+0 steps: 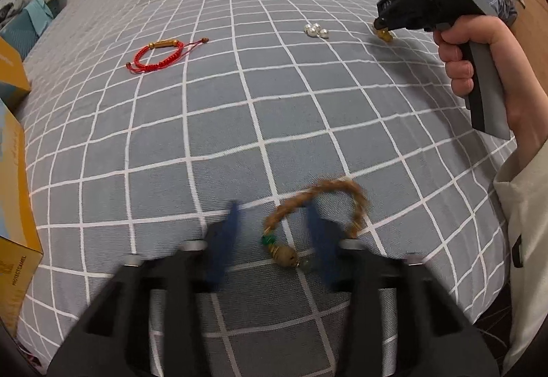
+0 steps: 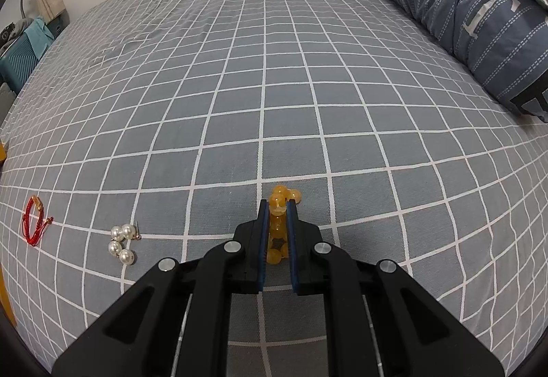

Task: Organize jewelry
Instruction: 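Lift both bracelets and carry them over the white box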

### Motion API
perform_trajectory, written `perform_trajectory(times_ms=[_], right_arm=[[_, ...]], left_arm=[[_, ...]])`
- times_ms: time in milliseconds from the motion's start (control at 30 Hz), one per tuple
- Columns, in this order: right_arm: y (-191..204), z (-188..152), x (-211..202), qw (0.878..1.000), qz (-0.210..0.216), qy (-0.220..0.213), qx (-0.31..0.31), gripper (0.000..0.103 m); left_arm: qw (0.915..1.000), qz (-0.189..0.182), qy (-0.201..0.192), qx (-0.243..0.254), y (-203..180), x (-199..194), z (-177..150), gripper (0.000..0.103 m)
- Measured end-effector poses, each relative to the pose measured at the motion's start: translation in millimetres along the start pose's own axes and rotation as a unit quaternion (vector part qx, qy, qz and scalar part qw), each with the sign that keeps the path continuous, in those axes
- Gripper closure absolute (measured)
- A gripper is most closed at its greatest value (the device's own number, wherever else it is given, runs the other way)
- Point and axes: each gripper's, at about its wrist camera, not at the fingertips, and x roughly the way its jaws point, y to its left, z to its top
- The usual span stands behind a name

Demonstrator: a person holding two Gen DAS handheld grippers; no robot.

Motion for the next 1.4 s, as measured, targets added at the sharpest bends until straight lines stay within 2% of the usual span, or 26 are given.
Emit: perform_trajectory(times_ms=[33, 67, 200, 433, 500, 867, 1067, 1400], right_arm=[[0.6, -0.1, 0.2, 1.000, 0.000, 0.000, 0.000, 0.094], [1.5, -0.5, 0.8, 1.000, -0.001, 0.000, -0.002, 0.094], [3.1, -1.5, 1.5, 1.000, -0.002, -0.001, -0.007, 0.094], [0.3, 0.9, -7.1, 1.000, -0.002, -0.018, -0.003, 0.094], [0.1, 1.7, -9.9, 1.000, -0.004, -0.022, -0.002, 0.094], [4.9, -6.0, -37.8, 0.999, -0.004, -0.052, 0.011, 0.094], [18.5, -16.4, -63.0, 0.998, -0.001, -0.068, 0.001, 0.094], [58.0, -40.5, -119.7, 0.994, 0.022, -0.102, -0.025, 0.094]], left_arm=[[1.0000, -0.003, 0.001, -0.003, 2.2, -0.4, 1.1, 0.092], [1.0000, -0.007, 0.001, -0.006, 4.5, -0.4, 2.6, 0.094], [0.9995, -0.018, -0.008, -0.023, 9.3, -5.1, 5.7, 0.096], [0.9976, -0.027, -0.048, -0.043, 16.3, -20.0, 12.1, 0.096], [0.9972, -0.013, -0.060, -0.043, 17.4, -24.1, 13.9, 0.096], [0.9927, 0.007, -0.104, -0.062, 30.4, -52.0, 32.6, 0.096], [0.9900, 0.029, -0.122, -0.065, 34.3, -61.8, 44.2, 0.096], [0.9831, 0.066, -0.149, -0.082, 53.6, -97.3, 44.5, 0.096]])
